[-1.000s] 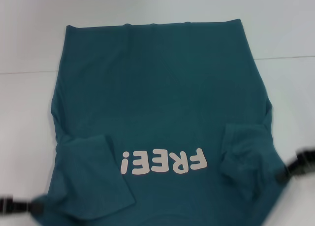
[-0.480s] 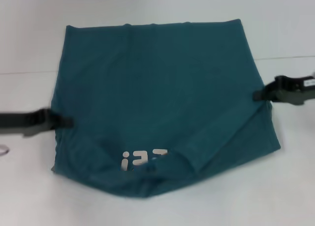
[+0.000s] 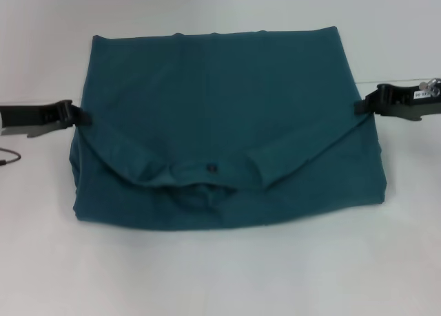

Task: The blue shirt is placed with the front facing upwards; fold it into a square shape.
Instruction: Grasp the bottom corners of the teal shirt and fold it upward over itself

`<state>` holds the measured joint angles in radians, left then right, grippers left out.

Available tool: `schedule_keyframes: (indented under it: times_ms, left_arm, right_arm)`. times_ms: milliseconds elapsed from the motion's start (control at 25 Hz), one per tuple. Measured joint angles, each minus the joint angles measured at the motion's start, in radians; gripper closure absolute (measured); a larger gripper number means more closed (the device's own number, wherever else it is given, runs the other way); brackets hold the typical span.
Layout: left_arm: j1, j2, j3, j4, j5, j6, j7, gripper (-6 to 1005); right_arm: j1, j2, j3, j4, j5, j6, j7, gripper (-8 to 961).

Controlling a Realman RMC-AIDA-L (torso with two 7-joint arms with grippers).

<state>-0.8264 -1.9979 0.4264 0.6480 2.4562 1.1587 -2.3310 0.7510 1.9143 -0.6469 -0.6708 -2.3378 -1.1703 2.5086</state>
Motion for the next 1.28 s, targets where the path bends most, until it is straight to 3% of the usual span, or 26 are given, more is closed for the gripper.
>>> schedule_keyframes:
  times_ms: [120, 320, 640, 800, 960, 1280]
  left_arm:
    - [-0.010, -0.002, 0.056, 0.001, 0.001, -0.050, 0.001, 947]
    - [-0.032, -0.021, 0.157, -0.007, 0.002, -0.184, 0.000, 946]
    - [-0.056, -0.026, 0.201, -0.004, -0.003, -0.284, 0.043, 944]
    - [-0.059, -0.047, 0.223, -0.001, -0.001, -0.336, 0.077, 943]
    - [-0.061, -0.052, 0.274, -0.006, -0.004, -0.395, 0.078, 942]
    - [-0.080, -0.059, 0.284, -0.004, -0.008, -0.462, 0.124, 941]
  right_arm:
    - [0.005, 0.000, -0.018, 0.001, 0.000, 0.052, -0.002, 918]
    - [0.035, 0.009, -0.132, 0.011, -0.014, 0.196, -0.002, 917]
    - [0.094, 0.013, -0.154, 0.048, -0.092, 0.293, 0.004, 917]
    - [0.126, 0.019, -0.173, 0.078, -0.155, 0.353, 0.001, 917]
    - [0.155, 0.030, -0.181, 0.096, -0.220, 0.398, 0.007, 917]
    - [0.169, 0.032, -0.181, 0.101, -0.245, 0.467, 0.009, 918]
